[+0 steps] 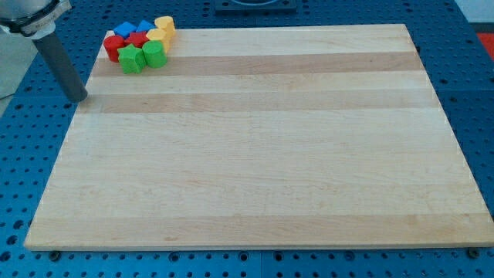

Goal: Move the group of blocks slightly right

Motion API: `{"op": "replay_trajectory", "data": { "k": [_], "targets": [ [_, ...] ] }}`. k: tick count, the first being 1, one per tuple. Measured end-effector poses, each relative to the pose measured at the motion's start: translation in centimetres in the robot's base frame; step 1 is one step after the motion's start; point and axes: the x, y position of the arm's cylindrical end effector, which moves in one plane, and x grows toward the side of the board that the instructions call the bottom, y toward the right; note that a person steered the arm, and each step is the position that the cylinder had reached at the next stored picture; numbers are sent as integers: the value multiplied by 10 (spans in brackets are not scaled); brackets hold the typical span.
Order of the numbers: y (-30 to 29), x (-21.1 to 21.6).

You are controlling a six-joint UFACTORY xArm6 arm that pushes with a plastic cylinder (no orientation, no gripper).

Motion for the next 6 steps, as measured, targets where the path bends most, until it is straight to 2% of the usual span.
{"op": "replay_trajectory", "data": {
  "k": [1,2,3,5,6],
  "targets": [
    [0,-8],
    [0,-72],
    [1,-175],
    [26,-176],
    [68,-176]
  ]
}}
